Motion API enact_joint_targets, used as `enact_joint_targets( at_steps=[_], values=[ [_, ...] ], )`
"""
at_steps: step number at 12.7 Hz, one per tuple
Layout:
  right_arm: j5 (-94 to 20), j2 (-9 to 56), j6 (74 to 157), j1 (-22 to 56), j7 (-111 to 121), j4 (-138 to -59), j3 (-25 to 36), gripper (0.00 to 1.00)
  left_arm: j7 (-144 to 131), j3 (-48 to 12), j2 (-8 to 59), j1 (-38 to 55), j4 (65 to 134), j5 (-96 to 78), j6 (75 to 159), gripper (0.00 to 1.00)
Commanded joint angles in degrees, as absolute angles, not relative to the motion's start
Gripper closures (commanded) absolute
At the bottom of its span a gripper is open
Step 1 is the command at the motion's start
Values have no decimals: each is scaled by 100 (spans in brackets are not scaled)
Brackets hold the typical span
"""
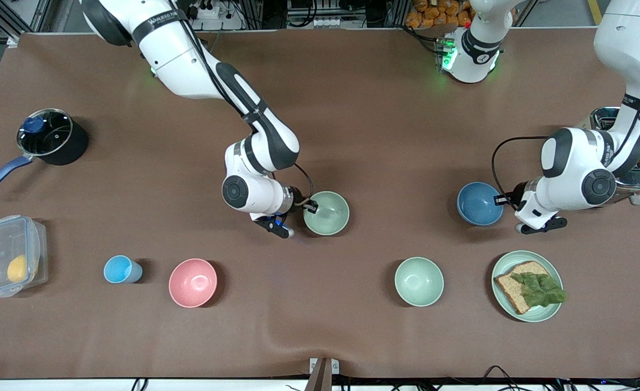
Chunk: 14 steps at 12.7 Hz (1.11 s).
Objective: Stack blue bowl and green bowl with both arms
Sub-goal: 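Carry the green bowl to mid-table with the right gripper while the left lifts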
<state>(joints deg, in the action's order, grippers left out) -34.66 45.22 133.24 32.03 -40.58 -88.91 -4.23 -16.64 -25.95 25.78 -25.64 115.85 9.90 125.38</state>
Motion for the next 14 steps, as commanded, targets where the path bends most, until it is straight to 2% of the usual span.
enact_joint_targets(
  at_steps=[1,5,8,11,14],
  values=[
    [-3568,4509,13272,3226,-4499,-8658,-387,0,-1890,-2820,2365,-2584,11348,1081,12193,100],
    [-3551,4184,12719,2893,-5360,-8613,-351,0,-2415,-3417,2364,-2549,10496,844,11146,100],
    [-3551,4148,12683,2550,-5992,-8508,-352,0,-2969,-3971,2382,-2523,10240,844,10978,100],
    [-3542,4280,12866,2496,-6976,-8350,-343,0,-3750,-4236,2382,-2208,10143,844,10978,100],
    [-3454,4316,13490,2680,-7075,-8542,-325,0,-4436,-4236,2408,-1601,10064,844,10978,100]
  ],
)
